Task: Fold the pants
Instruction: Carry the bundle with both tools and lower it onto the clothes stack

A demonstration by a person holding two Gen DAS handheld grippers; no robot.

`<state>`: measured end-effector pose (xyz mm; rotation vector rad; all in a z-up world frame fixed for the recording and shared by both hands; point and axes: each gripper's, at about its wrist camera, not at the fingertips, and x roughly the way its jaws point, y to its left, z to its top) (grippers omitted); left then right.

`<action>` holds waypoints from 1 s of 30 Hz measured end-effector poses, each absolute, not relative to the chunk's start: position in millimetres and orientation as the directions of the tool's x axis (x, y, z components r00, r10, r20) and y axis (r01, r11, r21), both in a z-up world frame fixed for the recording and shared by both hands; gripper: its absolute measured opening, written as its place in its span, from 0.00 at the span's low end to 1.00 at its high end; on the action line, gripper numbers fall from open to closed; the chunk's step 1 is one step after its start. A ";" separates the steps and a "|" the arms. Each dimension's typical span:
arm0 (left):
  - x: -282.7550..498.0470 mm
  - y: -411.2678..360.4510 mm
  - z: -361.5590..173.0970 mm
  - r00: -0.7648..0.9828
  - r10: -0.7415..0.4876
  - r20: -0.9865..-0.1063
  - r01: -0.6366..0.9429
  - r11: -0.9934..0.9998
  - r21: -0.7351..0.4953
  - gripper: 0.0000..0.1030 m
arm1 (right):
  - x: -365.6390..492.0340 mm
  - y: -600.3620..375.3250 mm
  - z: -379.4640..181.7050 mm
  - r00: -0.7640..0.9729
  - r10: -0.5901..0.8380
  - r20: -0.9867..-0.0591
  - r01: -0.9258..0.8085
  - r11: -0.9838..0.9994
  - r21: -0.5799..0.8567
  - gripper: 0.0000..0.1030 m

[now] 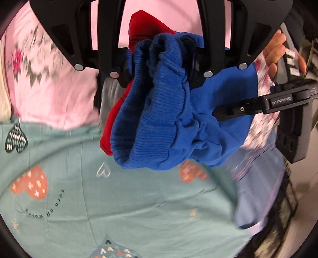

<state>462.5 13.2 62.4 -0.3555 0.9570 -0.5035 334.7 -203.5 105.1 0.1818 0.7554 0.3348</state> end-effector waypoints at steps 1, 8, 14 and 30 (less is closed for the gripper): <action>474.4 10.4 45.9 0.456 -0.539 -0.709 0.224 0.840 -0.495 0.41 | 356.7 -205.7 94.6 0.670 0.345 -0.657 -0.216 0.938 0.271 0.42; 492.4 26.6 0.7 0.452 -0.545 -0.707 0.228 0.836 -0.499 0.71 | 410.4 -218.5 20.7 0.669 0.256 -0.698 -0.177 0.967 0.185 0.96; 459.0 50.2 45.3 0.557 -0.490 -0.671 0.243 0.868 -0.432 0.79 | 407.7 -238.9 26.9 0.670 0.376 -0.640 -0.198 0.922 0.334 0.96; 412.7 8.5 41.2 0.594 -0.410 -0.693 0.254 0.912 -0.322 0.78 | 371.6 -212.2 66.8 0.781 0.149 -0.606 -0.079 0.987 0.140 0.90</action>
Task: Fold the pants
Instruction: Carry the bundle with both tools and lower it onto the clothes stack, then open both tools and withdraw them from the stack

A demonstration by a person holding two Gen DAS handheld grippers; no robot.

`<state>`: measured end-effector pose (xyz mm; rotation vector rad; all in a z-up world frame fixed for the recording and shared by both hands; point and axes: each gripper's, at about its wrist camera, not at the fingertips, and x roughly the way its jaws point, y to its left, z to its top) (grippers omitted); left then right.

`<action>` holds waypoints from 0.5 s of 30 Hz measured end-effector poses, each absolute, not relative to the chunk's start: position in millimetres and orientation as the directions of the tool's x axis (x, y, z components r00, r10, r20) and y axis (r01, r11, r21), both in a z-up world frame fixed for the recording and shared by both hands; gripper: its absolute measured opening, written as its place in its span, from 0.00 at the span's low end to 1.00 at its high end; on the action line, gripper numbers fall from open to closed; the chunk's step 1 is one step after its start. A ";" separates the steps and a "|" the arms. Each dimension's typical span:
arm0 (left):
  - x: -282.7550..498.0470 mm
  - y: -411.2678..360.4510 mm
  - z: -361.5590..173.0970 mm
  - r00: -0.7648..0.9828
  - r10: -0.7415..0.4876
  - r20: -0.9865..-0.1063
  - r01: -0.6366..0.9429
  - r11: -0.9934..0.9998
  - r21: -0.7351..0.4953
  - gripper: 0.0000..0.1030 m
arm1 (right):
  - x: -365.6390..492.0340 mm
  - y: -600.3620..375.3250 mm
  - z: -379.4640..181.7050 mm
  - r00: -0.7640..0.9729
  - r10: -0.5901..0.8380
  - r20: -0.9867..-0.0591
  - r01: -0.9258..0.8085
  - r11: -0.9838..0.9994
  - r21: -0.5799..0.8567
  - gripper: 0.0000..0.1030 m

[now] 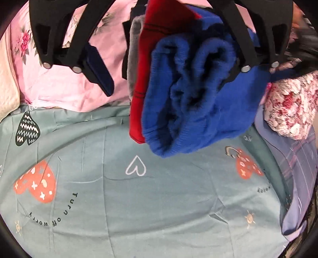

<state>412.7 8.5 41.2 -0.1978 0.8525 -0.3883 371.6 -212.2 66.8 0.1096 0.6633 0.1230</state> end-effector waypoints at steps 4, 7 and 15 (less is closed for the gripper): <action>352.0 28.3 76.5 0.688 -0.384 -0.615 0.228 0.920 -0.319 0.86 | 323.4 -206.1 108.8 0.838 0.145 -0.526 -0.114 0.989 0.091 0.90; 288.1 34.1 90.5 0.767 -0.256 -0.588 0.154 0.964 -0.218 0.95 | 265.3 -202.4 130.9 0.868 0.135 -0.478 -0.128 0.991 0.048 0.90; 172.2 35.3 55.1 0.811 -0.101 -0.576 0.031 0.991 -0.130 0.98 | 116.6 -178.2 78.1 0.879 0.089 -0.468 -0.103 0.995 -0.005 0.93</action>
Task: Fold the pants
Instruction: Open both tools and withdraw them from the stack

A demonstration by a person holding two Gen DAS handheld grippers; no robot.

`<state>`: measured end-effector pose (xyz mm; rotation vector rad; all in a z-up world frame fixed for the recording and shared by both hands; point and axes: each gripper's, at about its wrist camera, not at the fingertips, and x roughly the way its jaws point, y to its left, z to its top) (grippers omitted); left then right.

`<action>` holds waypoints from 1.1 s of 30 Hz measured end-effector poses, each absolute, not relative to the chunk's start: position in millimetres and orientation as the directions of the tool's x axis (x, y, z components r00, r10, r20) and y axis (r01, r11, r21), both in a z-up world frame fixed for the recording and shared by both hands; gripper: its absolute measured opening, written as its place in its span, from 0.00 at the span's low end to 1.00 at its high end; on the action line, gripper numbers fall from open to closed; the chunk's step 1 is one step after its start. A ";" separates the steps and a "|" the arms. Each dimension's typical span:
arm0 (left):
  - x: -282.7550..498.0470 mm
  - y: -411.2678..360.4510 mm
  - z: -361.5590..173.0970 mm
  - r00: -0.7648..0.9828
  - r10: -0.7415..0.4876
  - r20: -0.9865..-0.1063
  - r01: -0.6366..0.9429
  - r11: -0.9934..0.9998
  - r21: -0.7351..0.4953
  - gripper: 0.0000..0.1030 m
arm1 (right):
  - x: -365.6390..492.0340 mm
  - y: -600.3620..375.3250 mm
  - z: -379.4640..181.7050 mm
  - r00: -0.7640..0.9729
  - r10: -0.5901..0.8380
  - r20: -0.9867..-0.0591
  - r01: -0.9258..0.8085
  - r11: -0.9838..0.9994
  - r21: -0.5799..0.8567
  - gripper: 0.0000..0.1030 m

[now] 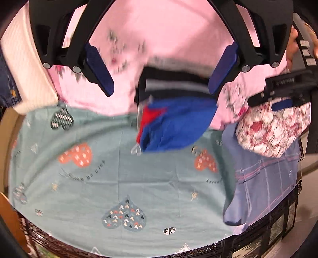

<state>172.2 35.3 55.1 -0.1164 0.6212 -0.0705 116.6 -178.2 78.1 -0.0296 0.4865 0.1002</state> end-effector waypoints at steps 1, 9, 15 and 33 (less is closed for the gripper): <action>165.7 35.9 47.4 0.813 -0.102 -0.573 0.025 0.990 -0.141 0.98 | 105.5 -177.9 68.5 0.880 0.083 -0.467 -0.092 0.996 0.003 0.93; 162.8 28.8 -3.2 0.829 -0.058 -0.556 0.007 0.996 -0.093 0.98 | 69.1 -182.1 5.1 0.918 -0.014 -0.397 0.037 0.998 0.049 0.93; 175.3 25.1 -26.6 0.796 0.005 -0.605 -0.023 1.000 -0.022 0.98 | 77.6 -178.8 -17.1 0.902 -0.089 -0.422 0.087 0.996 -0.022 0.93; 179.7 24.4 -39.8 0.754 0.007 -0.657 -0.037 0.999 -0.031 0.98 | 83.3 -187.0 -31.3 0.872 -0.079 -0.483 0.088 0.996 -0.003 0.93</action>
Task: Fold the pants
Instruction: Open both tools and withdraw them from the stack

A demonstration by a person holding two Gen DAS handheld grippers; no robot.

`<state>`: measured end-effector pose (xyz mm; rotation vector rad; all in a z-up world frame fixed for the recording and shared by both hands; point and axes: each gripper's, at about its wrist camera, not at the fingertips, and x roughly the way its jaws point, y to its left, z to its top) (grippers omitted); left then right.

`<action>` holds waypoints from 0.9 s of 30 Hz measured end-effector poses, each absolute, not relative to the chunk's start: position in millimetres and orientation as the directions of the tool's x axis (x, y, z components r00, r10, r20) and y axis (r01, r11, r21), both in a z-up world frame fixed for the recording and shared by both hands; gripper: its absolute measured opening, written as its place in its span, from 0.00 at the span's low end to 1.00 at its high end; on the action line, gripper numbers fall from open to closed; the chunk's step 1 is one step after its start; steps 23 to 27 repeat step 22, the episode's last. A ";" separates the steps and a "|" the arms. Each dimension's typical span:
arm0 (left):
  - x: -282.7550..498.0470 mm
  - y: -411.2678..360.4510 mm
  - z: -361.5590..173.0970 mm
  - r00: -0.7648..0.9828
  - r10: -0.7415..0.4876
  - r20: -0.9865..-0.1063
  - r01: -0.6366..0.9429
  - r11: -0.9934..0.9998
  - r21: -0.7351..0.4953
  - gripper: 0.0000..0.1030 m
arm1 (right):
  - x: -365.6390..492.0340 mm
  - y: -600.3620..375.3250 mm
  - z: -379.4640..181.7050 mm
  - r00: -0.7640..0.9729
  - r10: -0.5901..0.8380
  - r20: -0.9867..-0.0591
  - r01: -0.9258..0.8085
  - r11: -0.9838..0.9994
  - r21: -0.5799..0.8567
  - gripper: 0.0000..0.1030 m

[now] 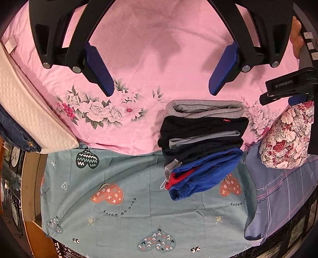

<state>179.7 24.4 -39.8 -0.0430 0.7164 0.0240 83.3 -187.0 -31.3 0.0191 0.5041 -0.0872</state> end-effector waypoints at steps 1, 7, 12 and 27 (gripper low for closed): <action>179.3 24.9 -39.4 0.756 0.008 -0.655 -0.039 0.999 -0.033 0.98 | 83.3 -186.5 -30.9 0.873 -0.078 -0.482 0.086 0.996 -0.006 0.93; 178.2 24.8 -37.6 0.765 0.012 -0.644 -0.038 0.999 -0.026 0.98 | 83.9 -184.7 -31.6 0.872 -0.076 -0.484 0.077 0.997 -0.017 0.93; 177.9 23.2 -38.2 0.760 -0.001 -0.650 -0.026 0.999 -0.032 0.98 | 83.8 -185.2 -31.9 0.870 -0.074 -0.488 0.077 0.997 -0.012 0.93; 178.7 25.4 -41.3 0.748 -0.021 -0.664 -0.019 0.998 -0.052 0.98 | 83.0 -183.9 -31.7 0.869 -0.069 -0.490 0.071 0.997 -0.013 0.93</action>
